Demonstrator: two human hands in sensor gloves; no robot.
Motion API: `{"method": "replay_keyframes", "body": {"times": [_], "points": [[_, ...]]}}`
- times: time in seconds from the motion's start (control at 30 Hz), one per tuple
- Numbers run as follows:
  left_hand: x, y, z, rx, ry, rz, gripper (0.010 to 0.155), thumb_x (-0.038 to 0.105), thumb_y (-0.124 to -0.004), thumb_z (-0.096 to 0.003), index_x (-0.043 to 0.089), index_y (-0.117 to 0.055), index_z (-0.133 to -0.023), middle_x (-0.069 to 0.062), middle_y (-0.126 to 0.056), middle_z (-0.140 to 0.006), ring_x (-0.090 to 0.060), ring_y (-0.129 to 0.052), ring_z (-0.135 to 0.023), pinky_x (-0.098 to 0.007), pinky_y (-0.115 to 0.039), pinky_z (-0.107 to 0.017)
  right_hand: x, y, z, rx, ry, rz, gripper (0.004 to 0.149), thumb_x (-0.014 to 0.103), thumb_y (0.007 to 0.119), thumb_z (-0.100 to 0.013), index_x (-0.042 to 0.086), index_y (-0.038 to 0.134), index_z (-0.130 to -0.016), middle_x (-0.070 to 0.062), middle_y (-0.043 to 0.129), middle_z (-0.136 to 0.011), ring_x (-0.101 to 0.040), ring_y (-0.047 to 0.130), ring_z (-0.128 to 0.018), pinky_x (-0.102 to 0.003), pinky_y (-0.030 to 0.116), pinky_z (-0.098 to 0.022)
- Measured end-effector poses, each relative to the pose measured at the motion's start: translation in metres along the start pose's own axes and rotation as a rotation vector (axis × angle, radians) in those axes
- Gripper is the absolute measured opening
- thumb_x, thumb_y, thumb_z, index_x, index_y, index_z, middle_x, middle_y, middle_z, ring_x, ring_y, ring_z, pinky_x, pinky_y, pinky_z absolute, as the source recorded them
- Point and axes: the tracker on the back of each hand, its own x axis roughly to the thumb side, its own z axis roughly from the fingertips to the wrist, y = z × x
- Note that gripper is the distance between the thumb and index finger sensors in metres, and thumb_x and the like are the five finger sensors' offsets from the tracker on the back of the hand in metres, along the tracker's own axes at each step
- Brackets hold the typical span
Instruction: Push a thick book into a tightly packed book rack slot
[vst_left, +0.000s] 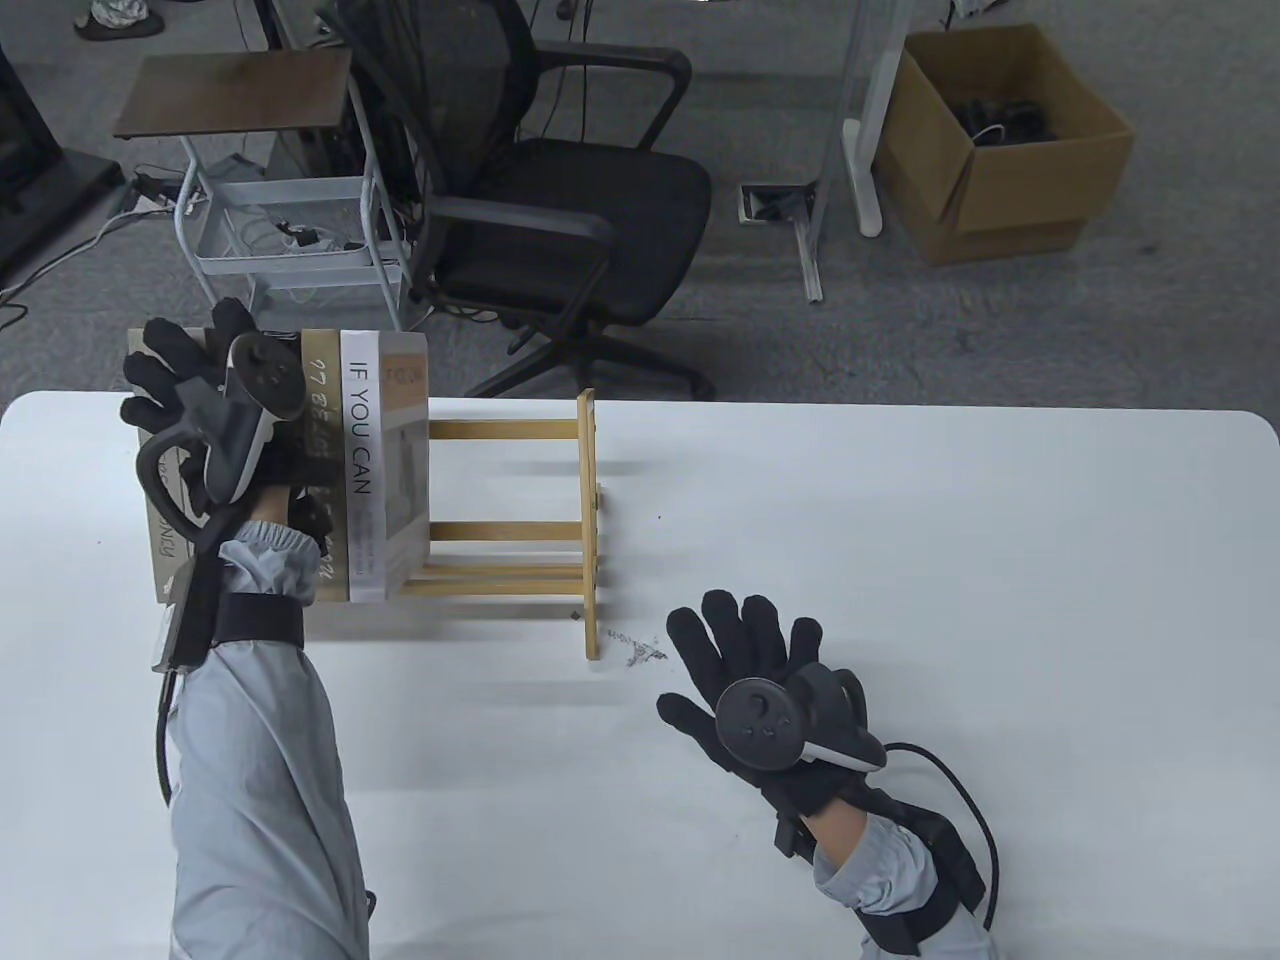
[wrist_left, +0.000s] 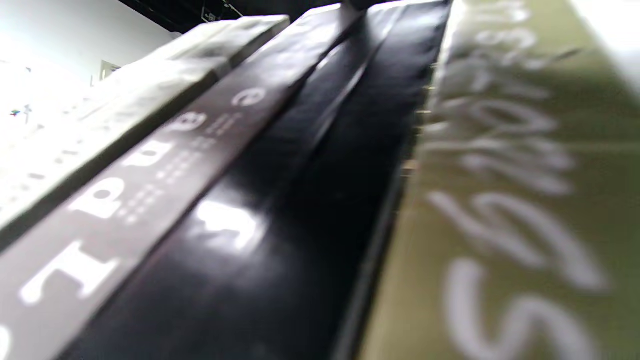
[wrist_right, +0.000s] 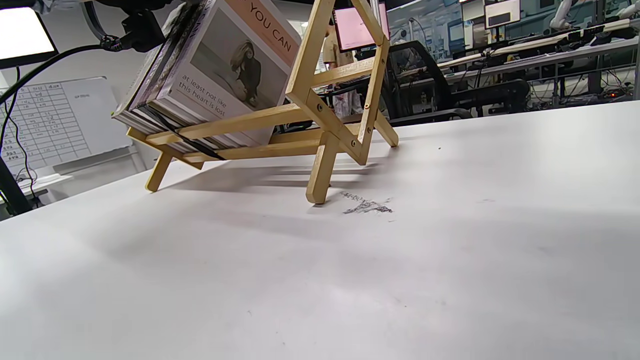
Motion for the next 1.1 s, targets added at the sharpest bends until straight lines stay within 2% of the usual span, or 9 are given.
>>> {"method": "replay_keyframes", "body": {"times": [0.17,0.4,0.73,1.1], "points": [[0.007,0.007,0.017,0.009,-0.059,0.023,0.062,0.045,-0.052,-0.0730,0.029,-0.019,-0.123,-0.030,-0.019,-0.125,-0.062,-0.028,-0.110,-0.075,-0.035,-0.078,-0.001,0.000,0.000,0.001,0.003,-0.007,0.076,0.048,0.049,-0.068,0.004,0.016,-0.122,-0.039,0.009,-0.121,-0.074,0.014,-0.099,-0.086,0.008,-0.053],[0.006,0.014,0.038,-0.006,-0.087,0.063,0.062,0.050,-0.052,-0.0721,0.027,-0.027,-0.124,-0.029,-0.021,-0.126,-0.062,-0.028,-0.110,-0.077,-0.034,-0.077,-0.003,-0.002,0.001,0.000,0.006,-0.020,0.076,0.048,0.049,-0.069,0.004,0.016,-0.122,-0.040,0.009,-0.121,-0.074,0.013,-0.099,-0.086,0.008,-0.053],[0.004,0.024,0.075,-0.047,-0.140,0.159,0.063,0.053,-0.051,-0.0719,0.026,-0.029,-0.125,-0.030,-0.021,-0.127,-0.065,-0.028,-0.108,-0.079,-0.033,-0.075,0.000,-0.006,0.003,-0.020,-0.012,-0.024,0.076,0.048,0.049,-0.069,0.004,0.017,-0.122,-0.039,0.010,-0.121,-0.074,0.013,-0.099,-0.086,0.008,-0.053],[0.022,0.019,0.124,-0.116,-0.294,0.252,0.065,0.055,-0.050,-0.0722,0.025,-0.028,-0.126,-0.031,-0.020,-0.127,-0.066,-0.027,-0.108,-0.080,-0.032,-0.074,-0.002,-0.006,0.003,-0.020,-0.011,-0.036,0.076,0.048,0.049,-0.069,0.004,0.017,-0.122,-0.040,0.010,-0.121,-0.074,0.013,-0.099,-0.086,0.008,-0.053]]}}
